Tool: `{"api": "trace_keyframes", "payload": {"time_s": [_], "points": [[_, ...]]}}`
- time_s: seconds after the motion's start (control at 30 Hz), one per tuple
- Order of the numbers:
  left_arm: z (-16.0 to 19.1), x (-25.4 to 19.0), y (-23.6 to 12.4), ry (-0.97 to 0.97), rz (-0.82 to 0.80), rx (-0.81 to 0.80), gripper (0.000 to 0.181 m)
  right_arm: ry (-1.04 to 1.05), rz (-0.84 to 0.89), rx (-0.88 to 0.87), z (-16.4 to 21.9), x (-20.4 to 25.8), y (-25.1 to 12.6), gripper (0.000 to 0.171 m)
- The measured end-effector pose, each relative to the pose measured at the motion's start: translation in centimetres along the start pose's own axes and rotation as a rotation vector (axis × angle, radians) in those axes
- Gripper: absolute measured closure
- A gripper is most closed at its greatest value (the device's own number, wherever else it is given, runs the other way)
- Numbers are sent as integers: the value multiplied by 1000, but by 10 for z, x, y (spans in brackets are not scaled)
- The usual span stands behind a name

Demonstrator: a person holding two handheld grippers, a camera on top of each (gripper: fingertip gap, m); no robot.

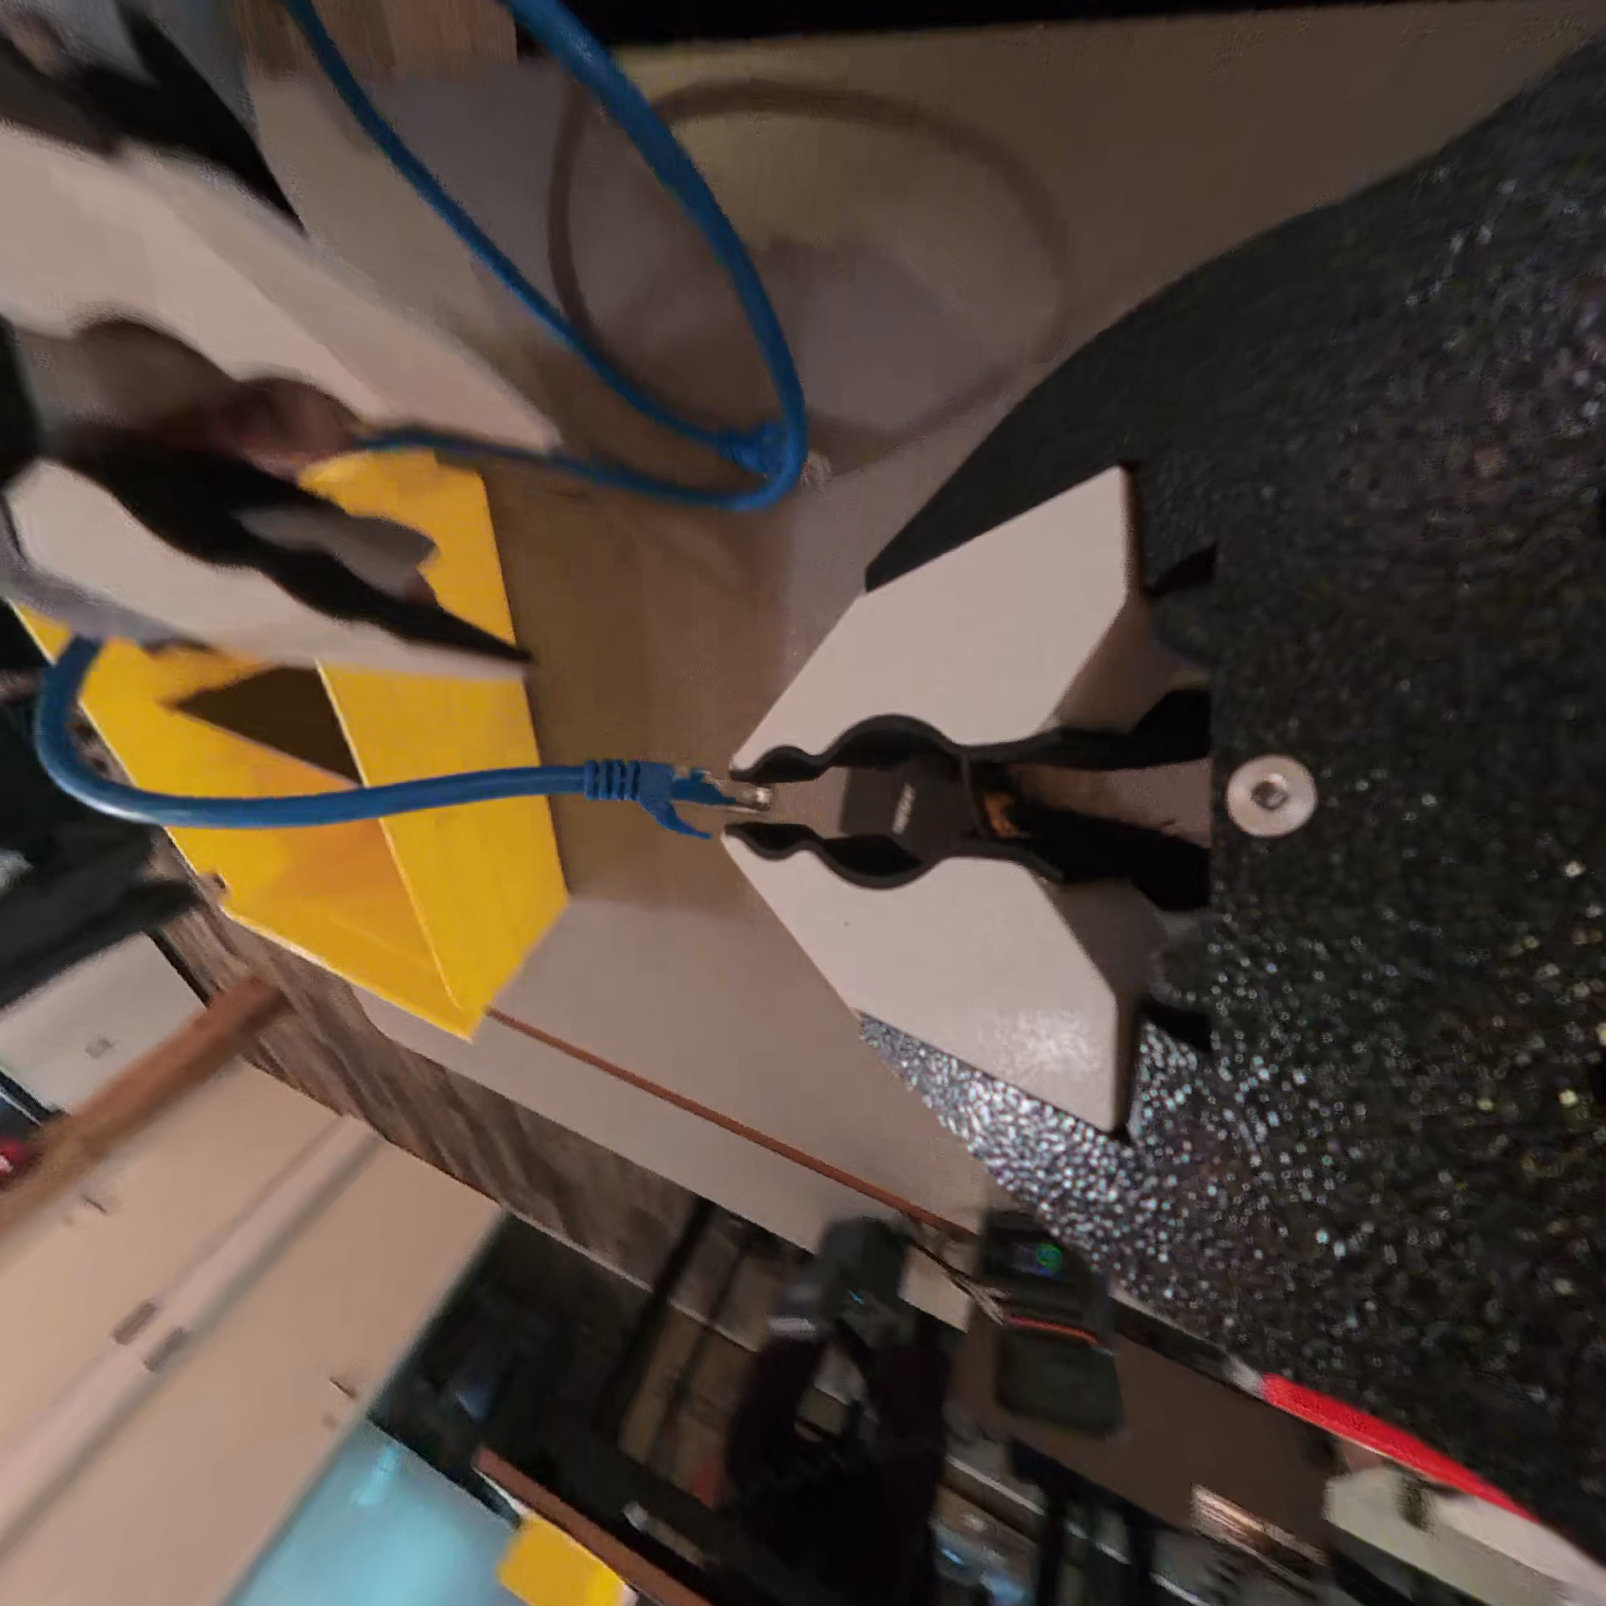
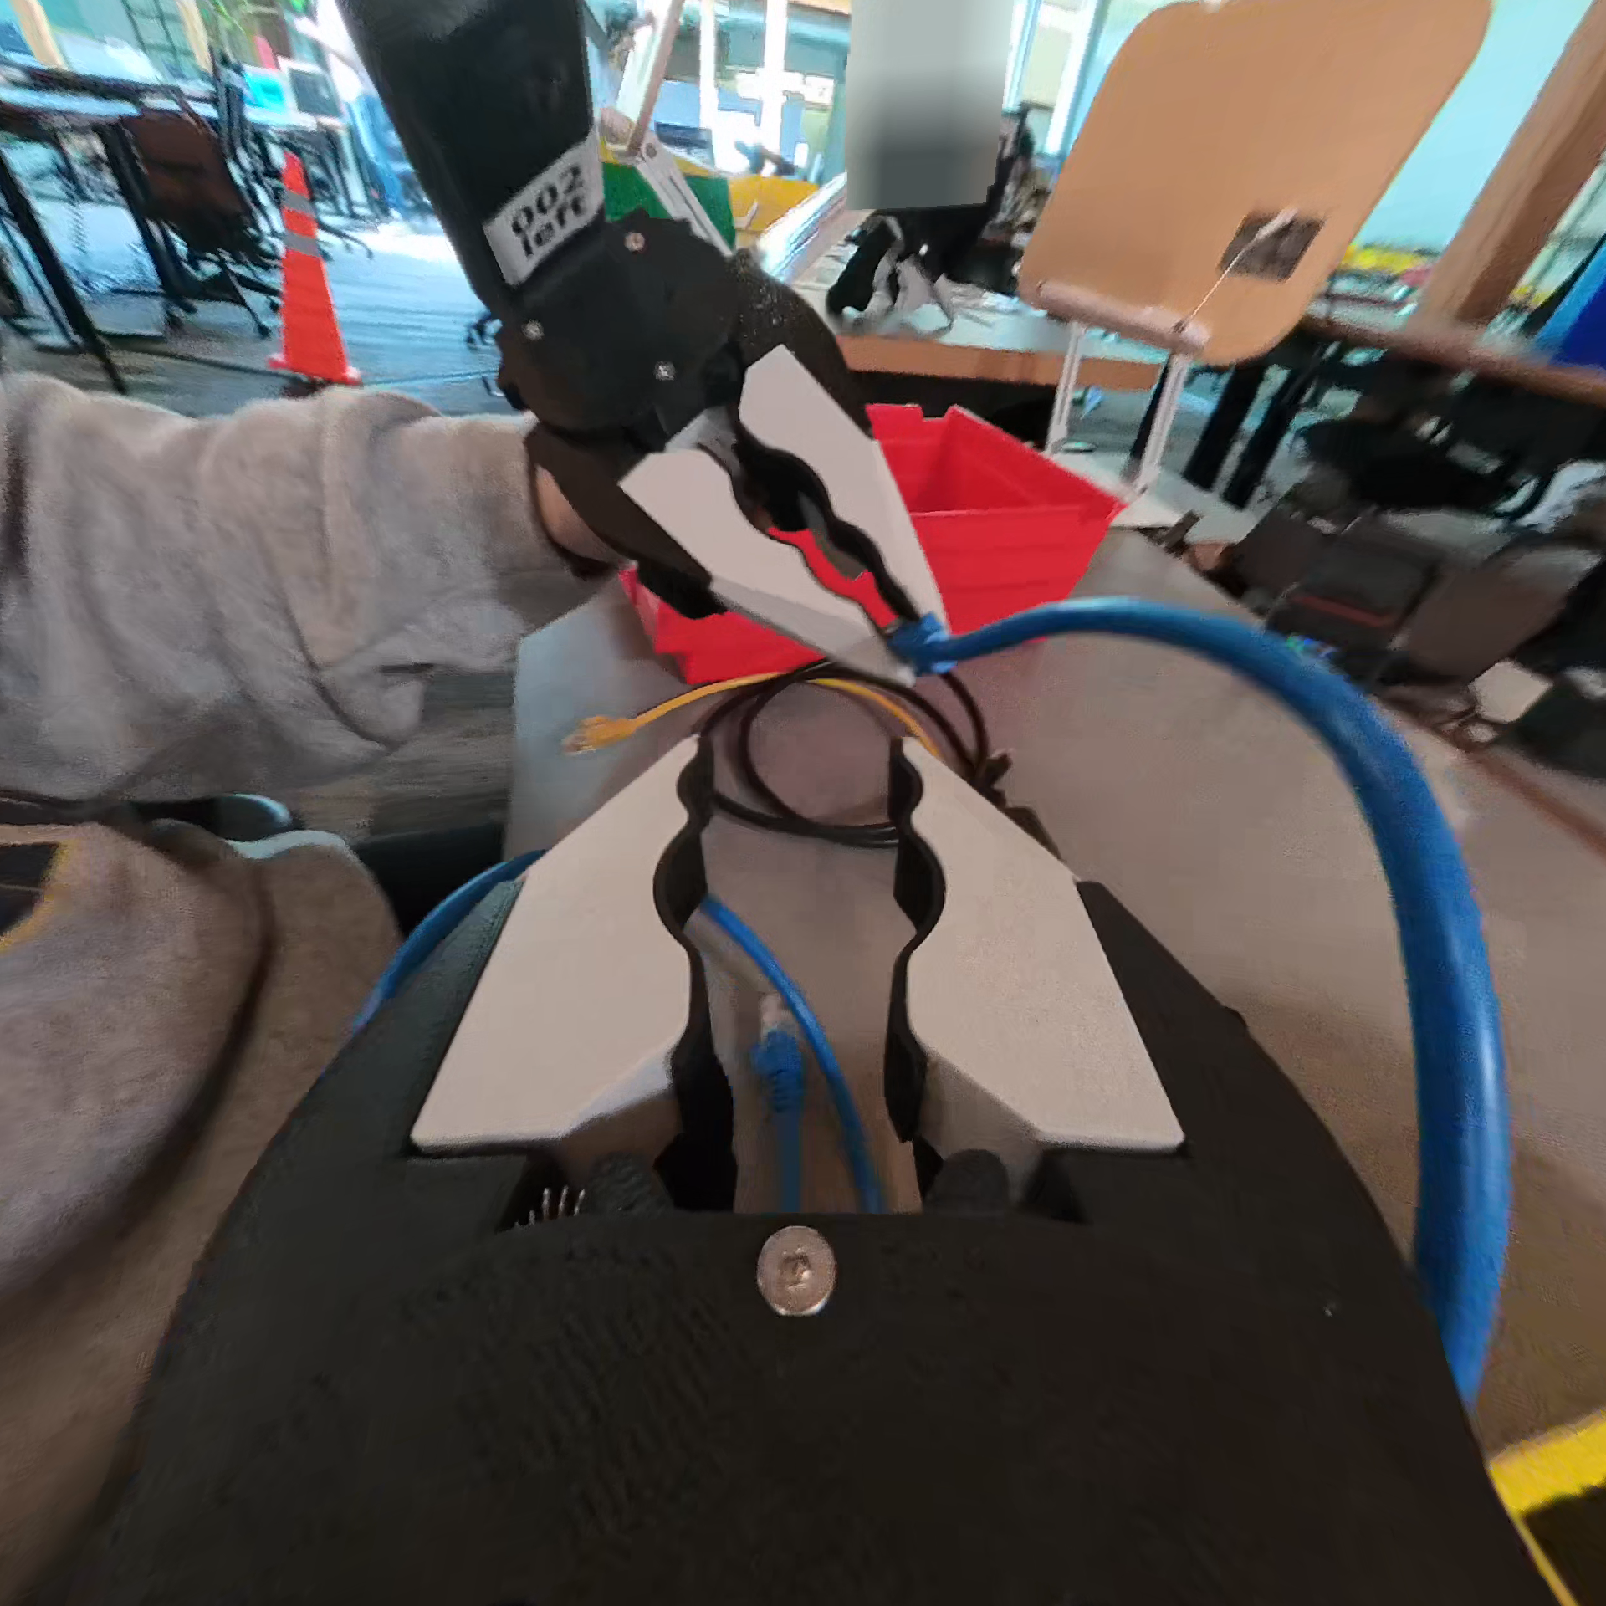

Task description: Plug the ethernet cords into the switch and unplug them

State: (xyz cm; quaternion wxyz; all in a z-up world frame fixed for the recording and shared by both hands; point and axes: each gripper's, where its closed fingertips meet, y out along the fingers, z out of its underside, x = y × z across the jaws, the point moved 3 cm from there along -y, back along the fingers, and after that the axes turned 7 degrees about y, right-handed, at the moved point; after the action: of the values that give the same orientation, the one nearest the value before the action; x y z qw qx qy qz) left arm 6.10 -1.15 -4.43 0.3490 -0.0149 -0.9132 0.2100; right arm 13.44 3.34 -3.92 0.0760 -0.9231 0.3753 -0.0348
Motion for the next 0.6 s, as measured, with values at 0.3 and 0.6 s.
{"api": "trace_keyframes", "payload": {"time_s": [0.3,0.6], "points": [[23,20,-1,27,-208,177,175,-284,-66,-118,-56,35,-42,132],[25,-55,5,412,-46,262,175,-333,24,49,-40,29,-38,120]]}}
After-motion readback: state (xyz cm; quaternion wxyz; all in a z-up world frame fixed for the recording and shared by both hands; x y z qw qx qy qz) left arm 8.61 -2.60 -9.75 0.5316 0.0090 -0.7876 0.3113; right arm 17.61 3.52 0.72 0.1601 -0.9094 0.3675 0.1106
